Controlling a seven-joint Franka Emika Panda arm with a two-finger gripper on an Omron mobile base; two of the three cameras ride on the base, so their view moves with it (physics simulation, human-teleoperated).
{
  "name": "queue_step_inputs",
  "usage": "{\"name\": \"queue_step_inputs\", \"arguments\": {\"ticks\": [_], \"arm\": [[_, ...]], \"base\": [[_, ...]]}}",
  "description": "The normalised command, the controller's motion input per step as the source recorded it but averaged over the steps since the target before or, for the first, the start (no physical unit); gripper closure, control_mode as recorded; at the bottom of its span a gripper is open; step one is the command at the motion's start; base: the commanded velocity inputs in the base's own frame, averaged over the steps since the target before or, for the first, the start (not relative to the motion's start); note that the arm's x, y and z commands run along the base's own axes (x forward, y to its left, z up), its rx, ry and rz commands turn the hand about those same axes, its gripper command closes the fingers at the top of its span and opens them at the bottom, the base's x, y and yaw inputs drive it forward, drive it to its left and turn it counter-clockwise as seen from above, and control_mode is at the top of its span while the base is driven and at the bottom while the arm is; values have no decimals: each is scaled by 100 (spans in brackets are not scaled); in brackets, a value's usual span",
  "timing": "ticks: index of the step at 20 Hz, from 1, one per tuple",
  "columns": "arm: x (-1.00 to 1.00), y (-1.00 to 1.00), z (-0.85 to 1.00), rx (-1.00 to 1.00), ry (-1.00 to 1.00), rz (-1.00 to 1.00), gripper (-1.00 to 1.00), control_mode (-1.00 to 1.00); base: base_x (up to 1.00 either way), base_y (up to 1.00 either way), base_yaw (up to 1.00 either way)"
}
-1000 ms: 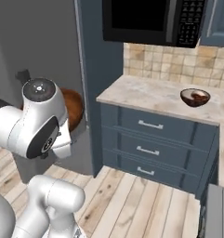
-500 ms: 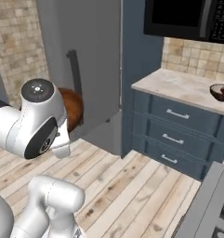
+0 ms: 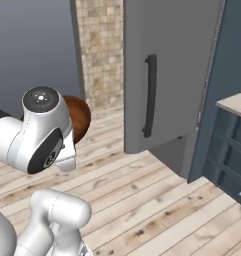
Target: Place the bowl with the lemon and mushroom on the top shelf of the fridge. Place the bowl with the chicken drumstick and steak on the second highest shelf of the fridge.
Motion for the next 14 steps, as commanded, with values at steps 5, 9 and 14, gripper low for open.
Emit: {"name": "queue_step_inputs", "arguments": {"ticks": [5,9,14], "arm": [[0,0,0,0,0,0,100,100],[0,0,0,0,0,0,100,100],[0,0,0,0,0,0,100,100]], "base": [[95,72,13],[100,56,-3],[100,66,-8]]}}
